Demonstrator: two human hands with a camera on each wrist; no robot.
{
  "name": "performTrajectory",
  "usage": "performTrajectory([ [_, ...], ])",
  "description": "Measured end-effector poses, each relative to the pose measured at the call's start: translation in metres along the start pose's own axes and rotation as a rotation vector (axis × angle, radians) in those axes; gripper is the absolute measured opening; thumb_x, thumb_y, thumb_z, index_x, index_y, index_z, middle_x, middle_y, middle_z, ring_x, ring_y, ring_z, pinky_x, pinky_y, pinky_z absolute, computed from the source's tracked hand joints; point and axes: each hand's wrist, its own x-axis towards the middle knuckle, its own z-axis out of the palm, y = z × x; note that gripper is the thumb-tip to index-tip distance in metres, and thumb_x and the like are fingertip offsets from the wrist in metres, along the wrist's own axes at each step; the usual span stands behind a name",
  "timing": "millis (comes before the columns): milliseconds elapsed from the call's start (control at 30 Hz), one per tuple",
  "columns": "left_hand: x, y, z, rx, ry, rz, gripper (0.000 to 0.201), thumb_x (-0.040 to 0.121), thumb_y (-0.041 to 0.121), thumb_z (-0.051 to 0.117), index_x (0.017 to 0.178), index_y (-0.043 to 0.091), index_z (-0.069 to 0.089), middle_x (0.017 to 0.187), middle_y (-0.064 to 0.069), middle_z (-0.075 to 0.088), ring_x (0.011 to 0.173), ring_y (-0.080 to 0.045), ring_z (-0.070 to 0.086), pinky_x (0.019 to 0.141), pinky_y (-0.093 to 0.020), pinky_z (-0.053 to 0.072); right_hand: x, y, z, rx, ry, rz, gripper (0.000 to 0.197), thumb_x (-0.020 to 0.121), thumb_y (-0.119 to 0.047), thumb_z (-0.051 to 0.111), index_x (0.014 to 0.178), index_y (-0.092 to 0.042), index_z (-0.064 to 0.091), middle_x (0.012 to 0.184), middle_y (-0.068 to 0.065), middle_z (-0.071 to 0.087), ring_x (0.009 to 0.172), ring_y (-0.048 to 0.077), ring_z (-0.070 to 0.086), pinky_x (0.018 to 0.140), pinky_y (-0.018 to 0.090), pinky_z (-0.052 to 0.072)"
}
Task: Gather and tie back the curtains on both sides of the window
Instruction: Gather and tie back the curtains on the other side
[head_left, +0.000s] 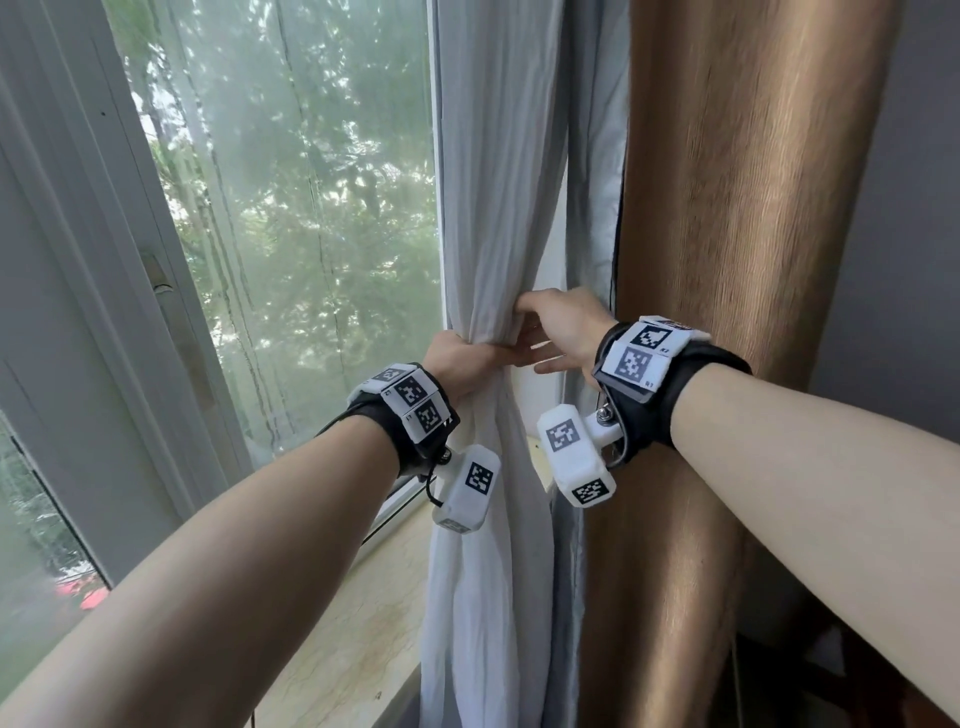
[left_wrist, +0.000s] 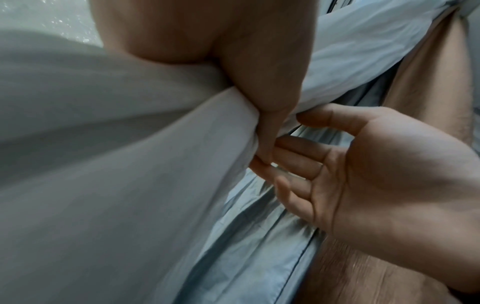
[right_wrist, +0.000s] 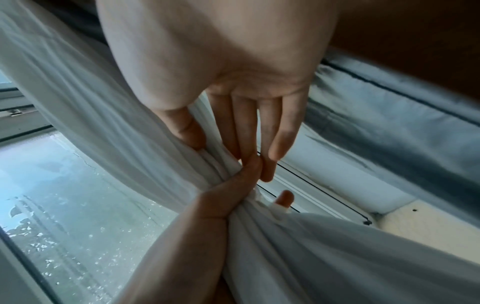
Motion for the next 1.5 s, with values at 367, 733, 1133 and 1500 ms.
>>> performTrajectory([
  [367,0.000,0.002,0.006,0.041,0.006,-0.079,0.032,0.076,0.012,0.087,0.100,0.004,0.068,0.094,-0.015,0.073,0.084,-0.033,0.072,0.081,-0.049,0.064,-0.020,-0.010,-0.036,-0.240,0.617,-0.187,0.021,0.075,-0.018,0.073,0.077,0.002,0.067,0.066,0.010,0.063,0.059,0.031,0.058,0.055,0.033,0.051],
  [733,-0.010,-0.009,0.017,-0.075,-0.016,0.105,0.049,0.070,0.021,0.093,0.114,0.012,0.073,0.103,-0.008,0.077,0.095,-0.026,0.075,0.089,-0.047,0.063,-0.011,0.018,-0.023,-0.069,0.240,0.054,0.049,0.048,-0.018,0.085,0.094,-0.007,0.077,0.086,0.013,0.079,0.083,0.034,0.078,0.075,0.053,0.066],
  [1133,-0.018,-0.005,-0.004,-0.073,-0.150,0.124,0.034,0.074,0.002,0.089,0.102,0.014,0.074,0.091,-0.002,0.080,0.086,-0.020,0.077,0.081,-0.035,0.064,-0.025,0.007,0.001,0.099,0.016,0.047,0.046,0.058,-0.016,0.071,0.098,0.006,0.075,0.085,0.018,0.071,0.072,0.029,0.067,0.079,0.054,0.062],
  [1500,-0.019,-0.003,-0.008,0.025,0.065,0.074,0.028,0.077,0.004,0.083,0.100,0.011,0.069,0.089,-0.008,0.072,0.087,-0.029,0.072,0.076,-0.037,0.064,-0.023,0.006,0.002,0.249,0.010,-0.021,0.021,0.055,-0.030,0.055,0.070,-0.017,0.062,0.090,0.002,0.072,0.086,0.021,0.061,0.079,0.039,0.042],
])
